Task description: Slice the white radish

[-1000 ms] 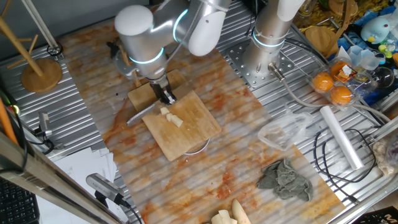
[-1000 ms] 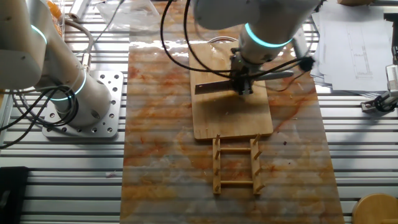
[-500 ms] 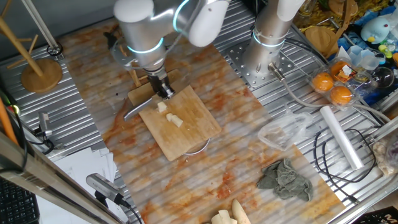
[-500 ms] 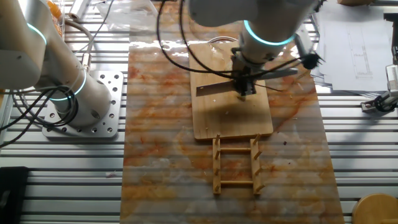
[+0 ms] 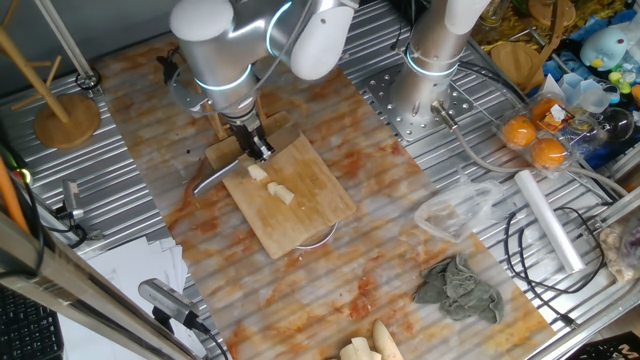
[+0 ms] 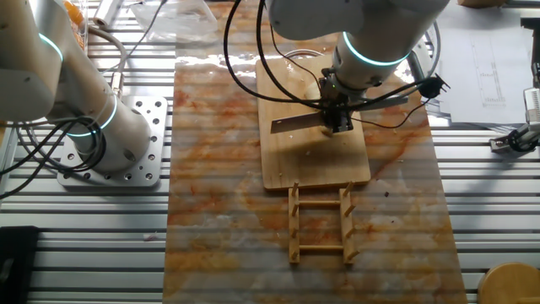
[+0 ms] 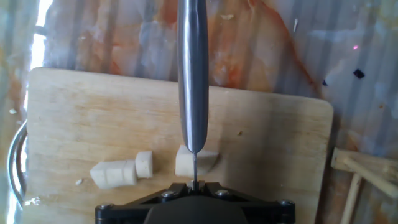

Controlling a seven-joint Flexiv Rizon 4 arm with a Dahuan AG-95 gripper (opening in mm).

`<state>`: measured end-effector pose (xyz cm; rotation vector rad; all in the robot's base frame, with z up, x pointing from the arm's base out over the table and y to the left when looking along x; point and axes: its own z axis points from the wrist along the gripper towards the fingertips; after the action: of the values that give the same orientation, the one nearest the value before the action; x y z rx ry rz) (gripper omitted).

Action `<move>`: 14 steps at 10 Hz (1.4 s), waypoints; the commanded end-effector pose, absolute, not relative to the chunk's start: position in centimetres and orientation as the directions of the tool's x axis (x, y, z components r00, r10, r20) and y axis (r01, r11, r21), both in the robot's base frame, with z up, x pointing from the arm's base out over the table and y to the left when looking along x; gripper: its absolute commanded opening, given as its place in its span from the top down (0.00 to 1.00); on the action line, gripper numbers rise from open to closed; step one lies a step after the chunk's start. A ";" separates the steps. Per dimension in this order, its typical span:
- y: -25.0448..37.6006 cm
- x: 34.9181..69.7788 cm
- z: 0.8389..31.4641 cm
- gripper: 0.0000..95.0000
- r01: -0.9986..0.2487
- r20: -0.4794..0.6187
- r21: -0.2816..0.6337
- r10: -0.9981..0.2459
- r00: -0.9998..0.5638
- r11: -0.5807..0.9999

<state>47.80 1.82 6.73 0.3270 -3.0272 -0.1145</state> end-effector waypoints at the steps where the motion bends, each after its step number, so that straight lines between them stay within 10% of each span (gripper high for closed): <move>1: 1.8 47.9 6.7 1.00 -0.208 0.088 0.085 -0.215 -0.973 0.974; 14: 1.0 47.9 3.8 1.00 -0.201 0.081 0.102 -0.209 -0.974 0.974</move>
<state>47.93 1.31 4.53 0.3263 -3.0293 -0.1206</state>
